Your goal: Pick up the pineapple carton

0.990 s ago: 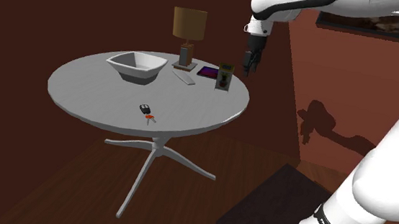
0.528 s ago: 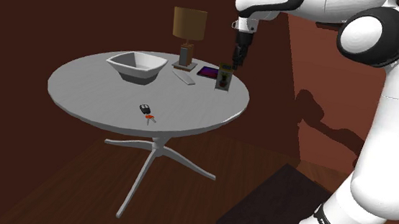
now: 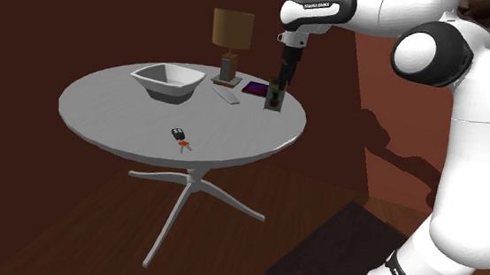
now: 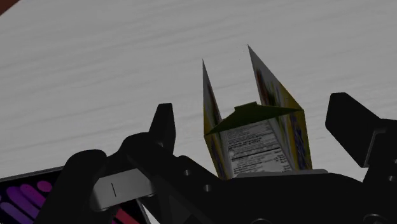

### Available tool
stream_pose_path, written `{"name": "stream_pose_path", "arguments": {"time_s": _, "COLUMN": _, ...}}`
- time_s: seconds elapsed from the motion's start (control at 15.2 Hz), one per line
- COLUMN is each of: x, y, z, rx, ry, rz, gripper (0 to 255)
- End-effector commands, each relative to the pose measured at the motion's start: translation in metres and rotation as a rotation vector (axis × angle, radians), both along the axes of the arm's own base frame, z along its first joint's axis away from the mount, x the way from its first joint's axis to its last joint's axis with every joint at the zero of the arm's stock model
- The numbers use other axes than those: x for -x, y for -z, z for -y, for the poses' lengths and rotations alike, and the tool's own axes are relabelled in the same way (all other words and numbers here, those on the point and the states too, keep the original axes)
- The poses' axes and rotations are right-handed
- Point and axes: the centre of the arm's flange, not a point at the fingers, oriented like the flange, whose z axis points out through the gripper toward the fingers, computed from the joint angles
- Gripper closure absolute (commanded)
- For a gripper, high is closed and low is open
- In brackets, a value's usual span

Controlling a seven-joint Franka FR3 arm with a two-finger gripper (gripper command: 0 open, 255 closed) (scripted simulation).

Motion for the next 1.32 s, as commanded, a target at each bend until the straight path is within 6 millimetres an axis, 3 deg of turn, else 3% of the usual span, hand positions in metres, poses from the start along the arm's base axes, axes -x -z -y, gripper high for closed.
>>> {"name": "stream_pose_path", "arguments": {"time_s": 0.0, "x": -0.001, "y": 0.009, "z": 0.0, "rx": 0.0, "ry": 0.0, "rz": 0.001, "gripper": 0}}
{"name": "stream_pose_path", "arguments": {"time_s": 0.13, "x": -0.001, "y": 0.012, "z": 0.0, "rx": 0.0, "ry": 0.0, "rz": 0.001, "gripper": 0}}
{"name": "stream_pose_path", "arguments": {"time_s": 0.2, "x": -0.001, "y": 0.012, "z": 0.0, "rx": 0.0, "ry": 0.0, "rz": 0.001, "gripper": 255}}
{"name": "stream_pose_path", "arguments": {"time_s": 0.79, "x": -0.001, "y": 0.012, "z": 0.0, "rx": 0.0, "ry": 0.0, "rz": 0.001, "gripper": 255}}
{"name": "stream_pose_path", "arguments": {"time_s": 1.25, "x": -0.001, "y": -0.025, "z": 0.0, "rx": 0.0, "ry": 0.0, "rz": 0.001, "gripper": 255}}
